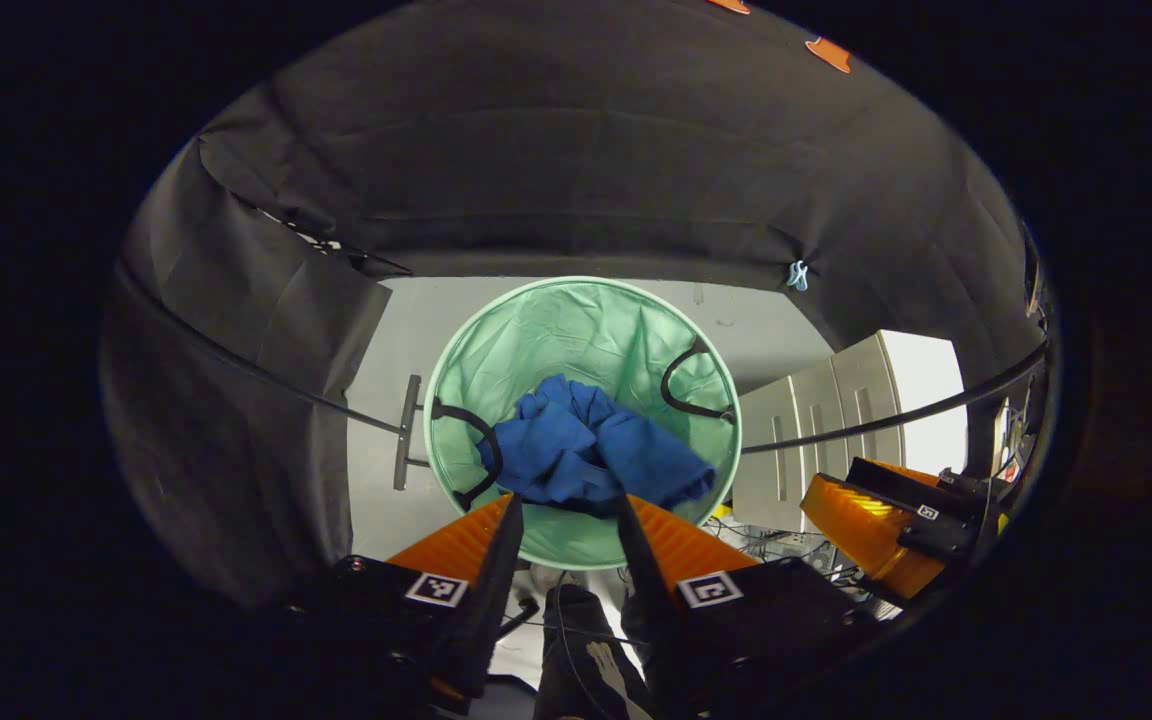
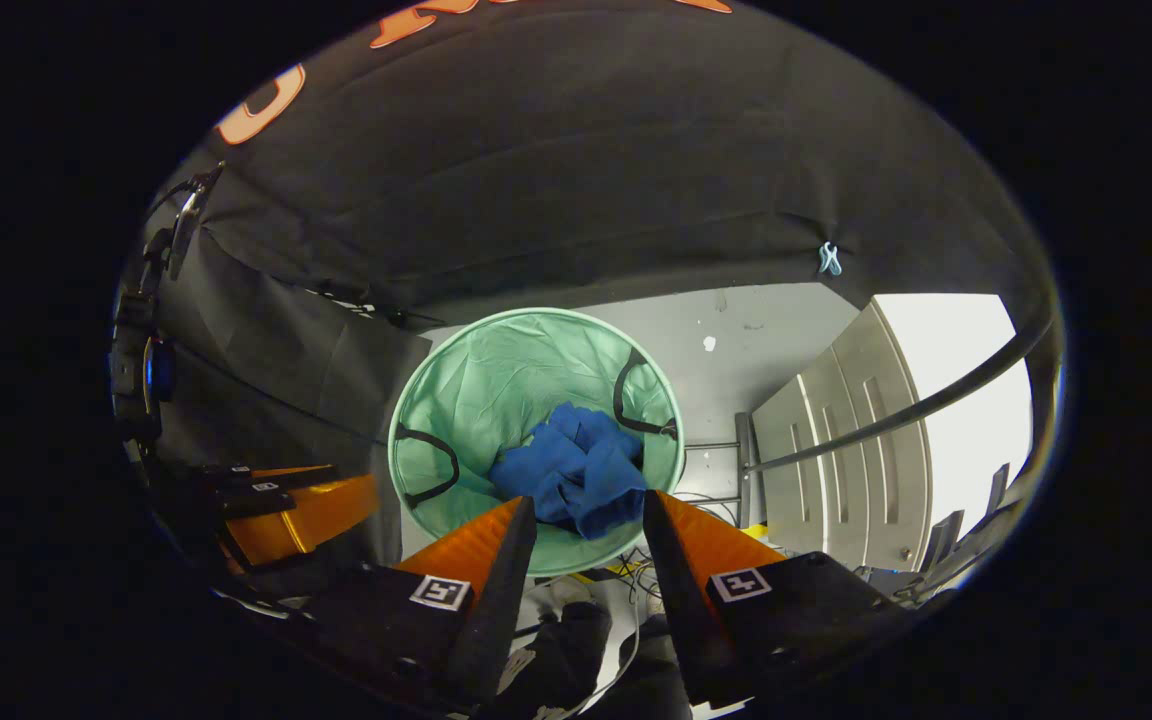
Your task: Grasp the clothes on the hanger with both hands and then place them into the laundry hamper below.
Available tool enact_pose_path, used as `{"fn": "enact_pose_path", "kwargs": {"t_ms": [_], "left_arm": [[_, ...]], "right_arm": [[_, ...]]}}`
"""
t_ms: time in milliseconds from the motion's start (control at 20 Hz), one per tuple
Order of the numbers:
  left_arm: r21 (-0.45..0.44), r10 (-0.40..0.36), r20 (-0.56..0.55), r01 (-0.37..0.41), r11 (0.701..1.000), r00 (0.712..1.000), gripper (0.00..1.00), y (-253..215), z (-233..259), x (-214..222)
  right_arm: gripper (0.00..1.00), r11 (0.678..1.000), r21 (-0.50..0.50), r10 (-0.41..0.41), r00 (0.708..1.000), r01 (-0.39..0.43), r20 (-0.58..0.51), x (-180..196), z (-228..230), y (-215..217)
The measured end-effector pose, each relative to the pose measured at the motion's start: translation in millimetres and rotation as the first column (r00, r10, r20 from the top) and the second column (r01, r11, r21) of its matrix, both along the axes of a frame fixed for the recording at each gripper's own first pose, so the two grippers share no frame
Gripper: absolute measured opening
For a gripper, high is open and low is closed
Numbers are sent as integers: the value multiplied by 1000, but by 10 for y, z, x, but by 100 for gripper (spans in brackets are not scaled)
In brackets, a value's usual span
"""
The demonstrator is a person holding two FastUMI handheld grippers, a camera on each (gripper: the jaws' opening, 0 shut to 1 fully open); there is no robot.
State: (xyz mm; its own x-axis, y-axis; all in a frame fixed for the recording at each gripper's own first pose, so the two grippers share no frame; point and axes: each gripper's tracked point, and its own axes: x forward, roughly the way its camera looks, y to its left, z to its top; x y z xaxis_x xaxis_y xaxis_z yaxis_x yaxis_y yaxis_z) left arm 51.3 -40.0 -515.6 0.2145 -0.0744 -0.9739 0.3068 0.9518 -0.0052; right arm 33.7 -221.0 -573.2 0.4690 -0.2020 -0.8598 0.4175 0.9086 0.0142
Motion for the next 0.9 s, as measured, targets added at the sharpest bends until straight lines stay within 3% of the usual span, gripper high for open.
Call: {"fn": "enact_pose_path", "kwargs": {"t_ms": [100,150,200,250,300,350,650,900], "left_arm": [[-4,10,21,-10,1000,1000,83,6,100,-53],[-2,14,36,-14,1000,999,84,1,196,-80],[-2,14,57,-14,1000,998,84,-9,279,-58],[-11,13,79,-12,1000,997,90,-40,357,-53],[-11,10,101,-9,1000,995,90,-66,435,-46],[-13,7,121,-6,1000,993,99,-93,562,-73],[-53,26,247,-13,999,969,97,-295,1174,-176],[-79,32,377,-2,997,926,97,-440,1778,-195]], "right_arm": [[75,1000,-12,6,1000,-6,24,-59,128,1],[77,1000,-21,8,999,-7,36,-105,207,-3],[89,999,-30,15,999,-13,48,-133,264,-11],[99,999,-42,26,998,-24,60,-157,349,-11],[99,998,-55,40,997,-36,72,-194,438,-7],[99,996,-68,55,995,-49,86,-216,532,-4],[99,978,-164,157,970,-127,186,-420,1247,89],[99,969,-201,198,936,-143,292,-515,1933,146]]}}
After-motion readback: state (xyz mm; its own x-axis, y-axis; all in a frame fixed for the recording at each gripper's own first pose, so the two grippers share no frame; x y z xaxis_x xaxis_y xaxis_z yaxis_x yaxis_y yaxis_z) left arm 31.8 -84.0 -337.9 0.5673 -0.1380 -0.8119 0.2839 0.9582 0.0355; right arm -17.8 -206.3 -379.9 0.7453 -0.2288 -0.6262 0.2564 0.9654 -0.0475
